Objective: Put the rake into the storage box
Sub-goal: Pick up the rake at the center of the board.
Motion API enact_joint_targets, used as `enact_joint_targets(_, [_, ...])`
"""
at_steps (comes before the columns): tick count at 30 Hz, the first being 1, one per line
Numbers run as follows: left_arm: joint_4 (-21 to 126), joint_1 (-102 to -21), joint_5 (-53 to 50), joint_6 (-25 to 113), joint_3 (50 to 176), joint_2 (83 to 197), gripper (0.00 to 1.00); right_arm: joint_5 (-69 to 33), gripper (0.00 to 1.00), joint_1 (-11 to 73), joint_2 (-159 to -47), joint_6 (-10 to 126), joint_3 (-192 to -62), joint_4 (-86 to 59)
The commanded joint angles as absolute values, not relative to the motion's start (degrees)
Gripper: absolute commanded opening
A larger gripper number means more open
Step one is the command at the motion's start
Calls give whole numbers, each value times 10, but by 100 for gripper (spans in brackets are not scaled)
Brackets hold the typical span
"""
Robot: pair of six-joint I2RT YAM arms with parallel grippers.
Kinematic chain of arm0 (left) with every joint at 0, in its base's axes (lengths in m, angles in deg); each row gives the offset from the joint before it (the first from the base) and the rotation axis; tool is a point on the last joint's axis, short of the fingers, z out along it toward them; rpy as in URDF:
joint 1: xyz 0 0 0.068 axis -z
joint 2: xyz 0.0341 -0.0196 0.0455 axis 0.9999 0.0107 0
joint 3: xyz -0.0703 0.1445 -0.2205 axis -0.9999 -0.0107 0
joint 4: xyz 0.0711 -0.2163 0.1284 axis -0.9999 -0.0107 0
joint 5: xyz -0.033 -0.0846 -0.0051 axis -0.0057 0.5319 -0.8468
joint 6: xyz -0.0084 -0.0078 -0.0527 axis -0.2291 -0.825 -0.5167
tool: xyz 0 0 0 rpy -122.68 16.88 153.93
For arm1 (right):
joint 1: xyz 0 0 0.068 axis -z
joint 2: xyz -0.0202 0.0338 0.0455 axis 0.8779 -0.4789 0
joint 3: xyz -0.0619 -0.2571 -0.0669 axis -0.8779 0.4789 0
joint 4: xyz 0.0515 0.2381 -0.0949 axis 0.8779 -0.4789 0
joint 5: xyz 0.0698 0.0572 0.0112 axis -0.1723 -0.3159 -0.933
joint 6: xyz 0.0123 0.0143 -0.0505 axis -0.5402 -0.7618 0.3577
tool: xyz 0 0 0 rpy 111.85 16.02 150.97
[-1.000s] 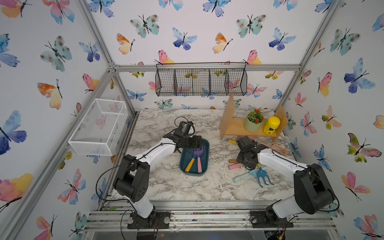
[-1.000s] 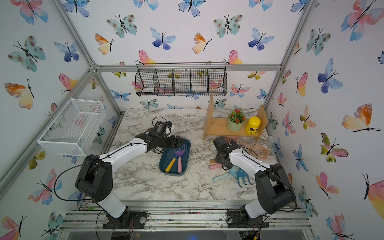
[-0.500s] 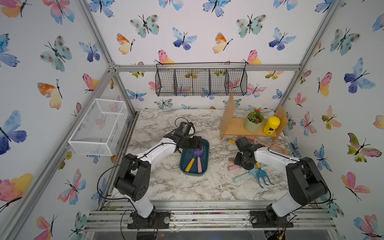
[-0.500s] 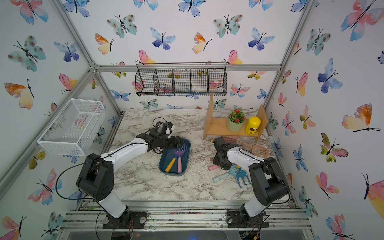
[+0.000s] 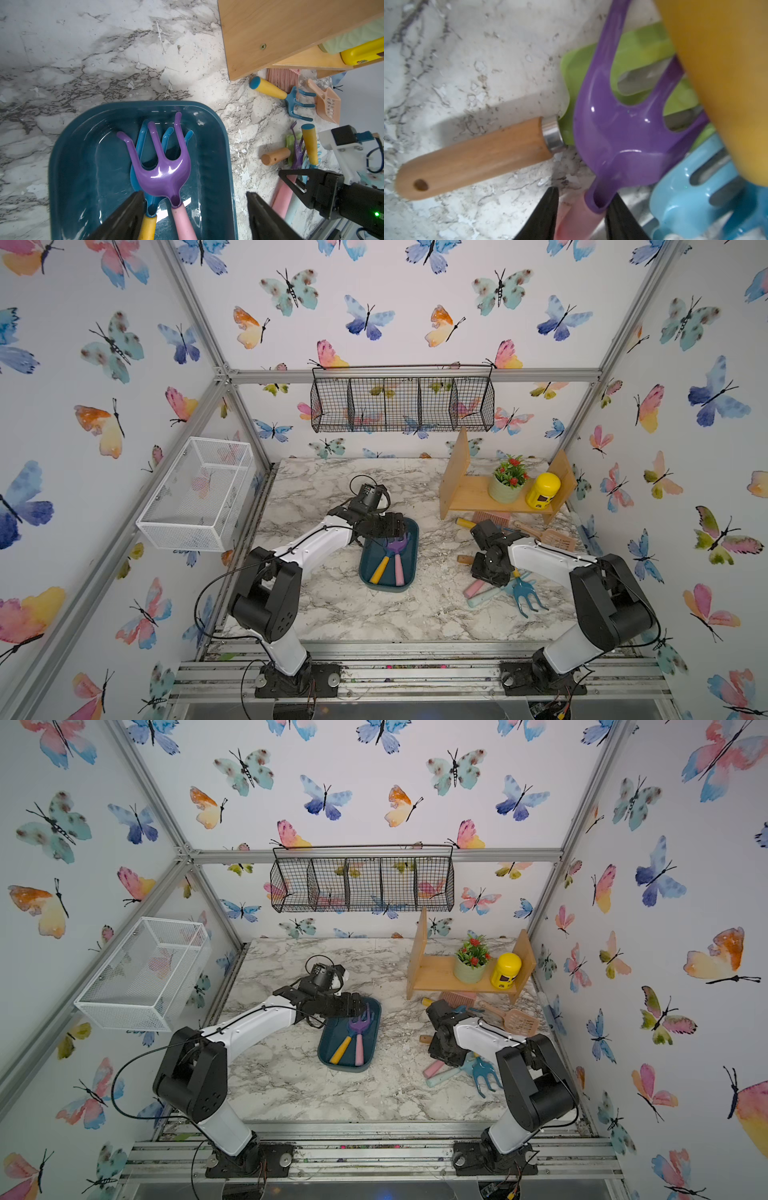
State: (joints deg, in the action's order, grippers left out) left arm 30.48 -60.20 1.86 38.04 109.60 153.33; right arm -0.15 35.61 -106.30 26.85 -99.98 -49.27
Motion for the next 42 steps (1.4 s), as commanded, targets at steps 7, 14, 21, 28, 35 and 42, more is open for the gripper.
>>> enact_joint_targets(7, [297, -604, 34, 381, 1101, 1542, 81, 9, 22, 359, -1052, 273, -987, -520])
enact_joint_targets(14, [299, -604, 77, 402, 1115, 1533, 88, -18, 15, 360, -1013, 290, -1026, -494])
enact_joint_targets(21, [301, -604, 100, 407, 1134, 1533, 88, -100, 16, 360, -945, 351, -1047, -389])
enact_joint_targets(28, [337, -605, 176, 401, 1130, 1525, 92, -216, 17, 359, -937, 387, -1049, -309])
enact_joint_targets(35, [395, -604, 233, 387, 1109, 1515, 95, -289, 17, 332, -945, 409, -1051, -268])
enact_joint_targets(42, [444, -604, 269, 364, 1102, 1513, 94, -300, 17, 297, -978, 427, -1079, -274])
